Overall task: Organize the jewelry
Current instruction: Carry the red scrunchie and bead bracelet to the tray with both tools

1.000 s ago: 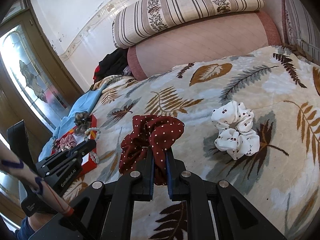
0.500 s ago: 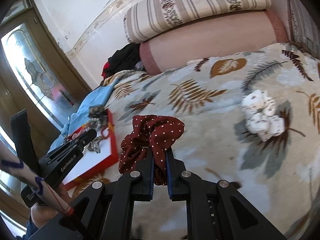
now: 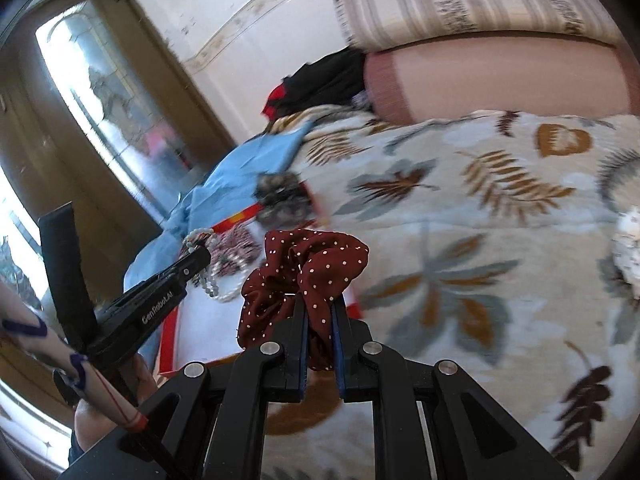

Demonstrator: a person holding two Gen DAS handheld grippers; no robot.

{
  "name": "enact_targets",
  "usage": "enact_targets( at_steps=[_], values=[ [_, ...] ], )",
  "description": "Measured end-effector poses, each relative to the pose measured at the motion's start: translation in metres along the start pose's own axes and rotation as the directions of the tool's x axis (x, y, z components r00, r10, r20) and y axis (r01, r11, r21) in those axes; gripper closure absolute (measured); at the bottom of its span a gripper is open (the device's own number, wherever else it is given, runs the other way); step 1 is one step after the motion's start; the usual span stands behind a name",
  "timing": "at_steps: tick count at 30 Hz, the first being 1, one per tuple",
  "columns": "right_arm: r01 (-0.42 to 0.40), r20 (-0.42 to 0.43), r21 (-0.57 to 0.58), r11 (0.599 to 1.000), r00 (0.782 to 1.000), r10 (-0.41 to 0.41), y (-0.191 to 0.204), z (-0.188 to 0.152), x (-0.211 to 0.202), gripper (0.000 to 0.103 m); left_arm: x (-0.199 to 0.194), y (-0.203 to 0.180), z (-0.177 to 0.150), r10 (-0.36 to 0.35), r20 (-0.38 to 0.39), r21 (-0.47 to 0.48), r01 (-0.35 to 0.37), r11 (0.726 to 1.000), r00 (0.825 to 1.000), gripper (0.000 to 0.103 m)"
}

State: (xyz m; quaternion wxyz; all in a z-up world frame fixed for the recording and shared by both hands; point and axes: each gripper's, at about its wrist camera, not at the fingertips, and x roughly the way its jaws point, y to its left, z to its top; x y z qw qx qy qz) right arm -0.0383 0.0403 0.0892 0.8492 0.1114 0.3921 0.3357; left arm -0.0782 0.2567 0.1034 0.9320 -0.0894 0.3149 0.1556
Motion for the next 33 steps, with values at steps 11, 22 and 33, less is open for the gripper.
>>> enact_targets(
  at_steps=[11,22,33],
  values=[
    [-0.048,-0.139,0.000,0.999,0.989,0.047,0.047,-0.005,0.076,0.091,0.037,0.079,-0.016,0.162,-0.164,-0.143,-0.186,0.972,0.973,0.097],
    [0.025,-0.204,-0.022,0.999,0.979,-0.029,0.051,-0.008,0.114,0.091,0.055,0.084,-0.023,0.204,-0.212,-0.142,-0.237,0.961,0.956,0.097],
    [0.076,-0.224,-0.019,0.997,0.971,-0.079,0.041,-0.007,0.130,0.083,0.055,0.083,-0.021,0.201,-0.203,-0.155,-0.234,0.960,0.958,0.097]
  ],
)
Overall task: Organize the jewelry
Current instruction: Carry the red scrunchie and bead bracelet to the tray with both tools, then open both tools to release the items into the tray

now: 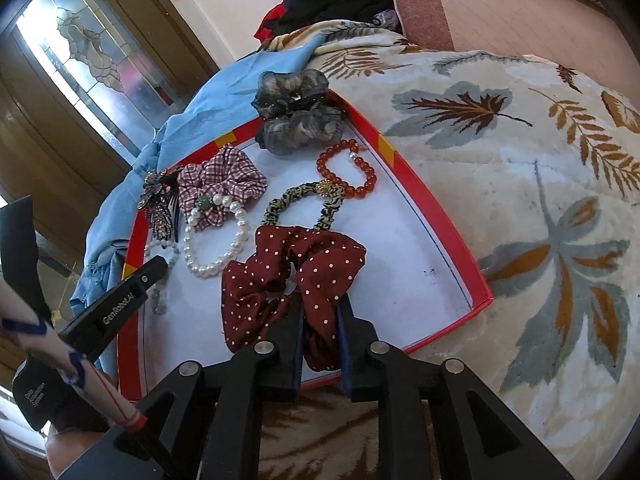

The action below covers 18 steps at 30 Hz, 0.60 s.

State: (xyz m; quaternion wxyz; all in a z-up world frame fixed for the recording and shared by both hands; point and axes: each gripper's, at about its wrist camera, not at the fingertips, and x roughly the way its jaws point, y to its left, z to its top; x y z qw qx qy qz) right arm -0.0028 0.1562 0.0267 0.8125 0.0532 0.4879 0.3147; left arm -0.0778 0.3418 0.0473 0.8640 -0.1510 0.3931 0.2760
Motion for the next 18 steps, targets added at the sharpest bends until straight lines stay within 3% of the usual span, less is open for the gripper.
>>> enact_targets(
  at_steps=[2,5,18],
  values=[
    [-0.004,0.001,0.005,1.000,1.000,0.004,-0.001,0.000,-0.001,0.074,-0.002,0.000,0.000,-0.002,0.006,-0.001,0.002,1.000,1.000,0.096],
    [-0.008,0.007,0.009,1.000,1.000,0.008,-0.002,0.000,-0.005,0.072,-0.006,-0.001,0.001,-0.008,0.021,-0.008,0.009,1.000,1.000,0.083],
    [-0.025,0.055,0.020,1.000,0.998,0.023,-0.006,0.002,-0.030,0.067,-0.020,-0.009,0.004,-0.023,0.081,0.001,0.023,1.000,0.996,0.072]
  ],
)
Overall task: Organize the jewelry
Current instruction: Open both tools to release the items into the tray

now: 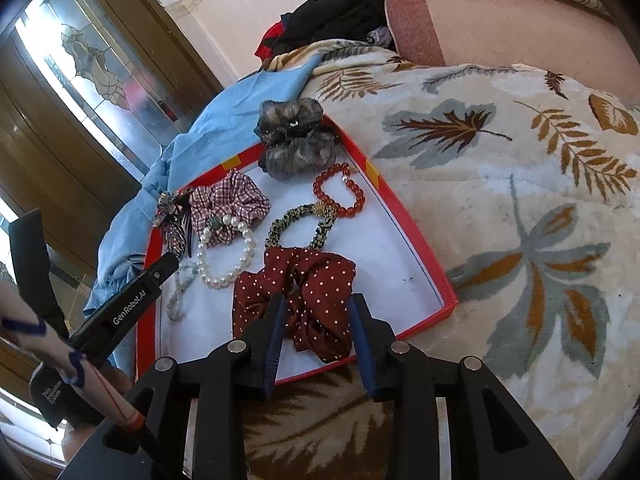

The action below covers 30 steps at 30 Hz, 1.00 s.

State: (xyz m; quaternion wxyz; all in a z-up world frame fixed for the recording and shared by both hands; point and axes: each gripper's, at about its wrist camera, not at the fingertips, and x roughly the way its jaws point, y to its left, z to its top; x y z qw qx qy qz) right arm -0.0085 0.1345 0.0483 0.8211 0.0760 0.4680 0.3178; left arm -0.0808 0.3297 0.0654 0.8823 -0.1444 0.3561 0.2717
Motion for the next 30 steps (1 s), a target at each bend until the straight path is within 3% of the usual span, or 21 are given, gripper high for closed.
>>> enact_targets(
  at_steps=[20,30],
  values=[
    [-0.017,0.028,0.019,1.000,0.999,0.017,-0.009,0.002,-0.020,0.065,-0.019,-0.017,0.002,0.004,0.094,0.058,-0.010,0.998,0.996,0.066],
    [-0.015,0.060,-0.001,1.000,0.998,0.015,-0.009,-0.006,-0.055,0.063,-0.040,-0.023,-0.004,-0.007,0.152,0.070,-0.004,0.998,0.988,0.061]
  ],
)
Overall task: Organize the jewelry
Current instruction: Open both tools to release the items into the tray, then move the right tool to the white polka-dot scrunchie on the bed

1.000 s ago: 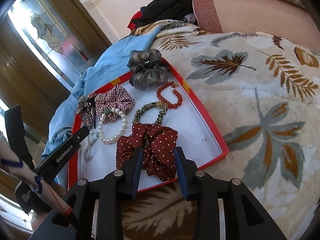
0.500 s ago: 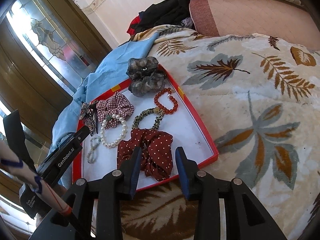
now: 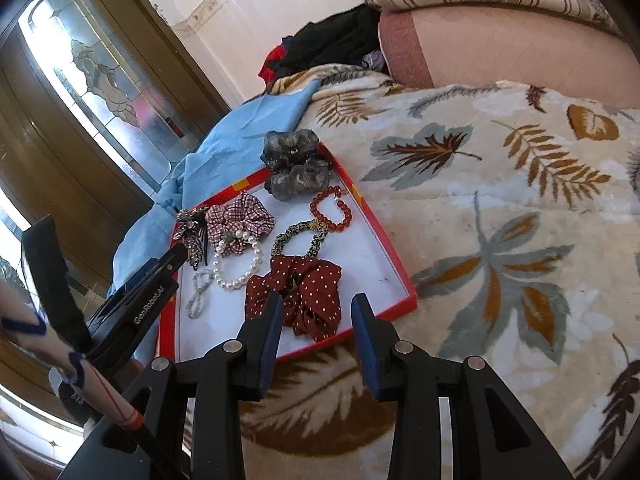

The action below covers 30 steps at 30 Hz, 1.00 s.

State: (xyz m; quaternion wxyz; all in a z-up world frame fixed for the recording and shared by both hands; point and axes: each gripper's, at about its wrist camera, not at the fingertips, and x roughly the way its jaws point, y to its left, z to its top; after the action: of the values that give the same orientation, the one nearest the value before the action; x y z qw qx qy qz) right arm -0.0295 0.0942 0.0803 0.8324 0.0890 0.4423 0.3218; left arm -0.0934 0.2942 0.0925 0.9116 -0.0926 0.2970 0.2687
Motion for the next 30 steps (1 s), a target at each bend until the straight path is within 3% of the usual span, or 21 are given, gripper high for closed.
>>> enact_targets(
  at_steps=[4,10,15,20,26,30],
  values=[
    [-0.006,0.024,-0.015,1.000,1.000,0.007,-0.001,-0.007,-0.024,0.060,-0.015,-0.007,-0.006,0.014,0.040,0.023,-0.015,1.000,0.999,0.056],
    [-0.009,0.063,-0.010,1.000,0.998,0.010,-0.012,-0.021,-0.061,0.059,-0.022,-0.016,-0.020,0.031,0.033,0.060,-0.033,0.998,0.999,0.054],
    [-0.015,0.073,0.014,1.000,0.997,0.014,-0.030,-0.034,-0.082,0.056,-0.032,-0.023,-0.031,0.031,0.035,0.075,-0.034,0.997,0.999,0.041],
    [-0.024,0.066,0.047,0.999,0.998,0.021,-0.051,-0.054,-0.095,0.056,-0.050,-0.029,-0.046,0.026,0.044,0.101,-0.030,0.994,0.999,0.037],
    [0.021,0.047,0.045,0.999,0.999,-0.023,-0.072,-0.086,-0.102,0.055,-0.060,-0.041,-0.068,0.026,0.008,0.152,-0.027,0.988,1.000,0.030],
    [0.064,0.033,0.071,0.995,0.997,-0.066,-0.093,-0.095,-0.104,0.055,-0.067,-0.046,-0.081,-0.012,-0.040,0.151,0.018,0.988,0.999,0.029]
  ],
)
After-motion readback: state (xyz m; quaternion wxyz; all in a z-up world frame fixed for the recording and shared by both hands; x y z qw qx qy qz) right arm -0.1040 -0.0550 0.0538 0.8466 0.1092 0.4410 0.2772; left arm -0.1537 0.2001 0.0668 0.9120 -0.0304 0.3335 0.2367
